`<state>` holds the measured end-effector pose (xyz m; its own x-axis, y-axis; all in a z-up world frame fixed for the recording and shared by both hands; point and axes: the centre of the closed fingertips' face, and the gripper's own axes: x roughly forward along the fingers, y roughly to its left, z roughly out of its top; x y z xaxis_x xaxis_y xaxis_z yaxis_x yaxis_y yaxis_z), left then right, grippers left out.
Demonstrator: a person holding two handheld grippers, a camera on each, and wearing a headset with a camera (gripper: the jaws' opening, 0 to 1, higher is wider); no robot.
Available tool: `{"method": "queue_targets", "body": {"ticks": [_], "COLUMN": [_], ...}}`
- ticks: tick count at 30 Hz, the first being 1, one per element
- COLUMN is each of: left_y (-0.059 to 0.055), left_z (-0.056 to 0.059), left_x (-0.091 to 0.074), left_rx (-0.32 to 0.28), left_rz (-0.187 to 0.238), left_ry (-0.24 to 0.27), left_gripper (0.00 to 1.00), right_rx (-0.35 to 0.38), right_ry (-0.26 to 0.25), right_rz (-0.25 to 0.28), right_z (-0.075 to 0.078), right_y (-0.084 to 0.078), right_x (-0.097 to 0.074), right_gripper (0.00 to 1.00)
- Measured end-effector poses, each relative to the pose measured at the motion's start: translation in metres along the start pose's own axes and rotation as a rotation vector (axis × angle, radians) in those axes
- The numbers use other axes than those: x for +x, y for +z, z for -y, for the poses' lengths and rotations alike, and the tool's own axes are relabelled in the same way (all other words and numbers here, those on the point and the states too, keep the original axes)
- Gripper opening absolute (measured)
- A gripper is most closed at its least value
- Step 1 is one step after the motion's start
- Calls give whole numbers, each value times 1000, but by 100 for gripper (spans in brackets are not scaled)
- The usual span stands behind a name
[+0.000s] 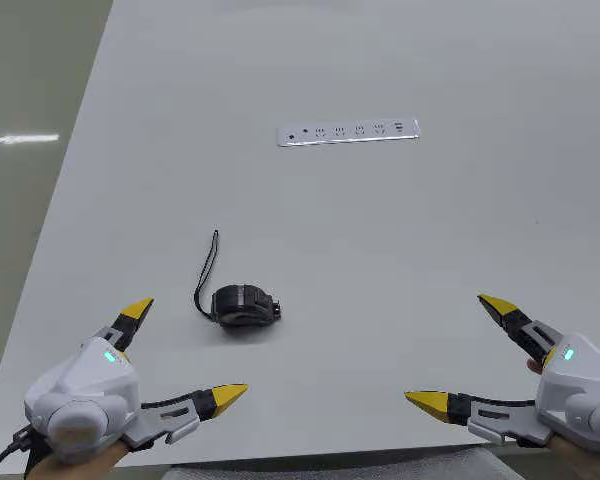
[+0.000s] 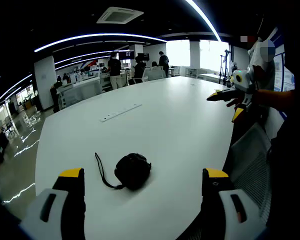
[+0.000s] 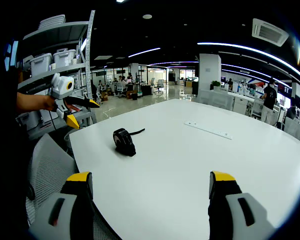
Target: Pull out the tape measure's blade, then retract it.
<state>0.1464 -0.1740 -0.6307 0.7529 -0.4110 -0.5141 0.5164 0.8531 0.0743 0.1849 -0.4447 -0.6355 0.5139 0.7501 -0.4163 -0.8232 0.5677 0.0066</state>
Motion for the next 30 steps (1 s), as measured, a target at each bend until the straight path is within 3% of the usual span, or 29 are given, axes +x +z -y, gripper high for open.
{"method": "queue_targets", "body": {"ticks": [30], "left_y": [-4], "left_z": [-3], "left_x": [4], "left_rx": [23], "left_rz": [-22], "left_ry": [-9], "left_gripper": [95], "right_rx": [-8], "right_ry": [9], "right_rz": [-12], "right_z": [2], "right_y": [-5], "right_x": [1], "right_gripper": [98]}}
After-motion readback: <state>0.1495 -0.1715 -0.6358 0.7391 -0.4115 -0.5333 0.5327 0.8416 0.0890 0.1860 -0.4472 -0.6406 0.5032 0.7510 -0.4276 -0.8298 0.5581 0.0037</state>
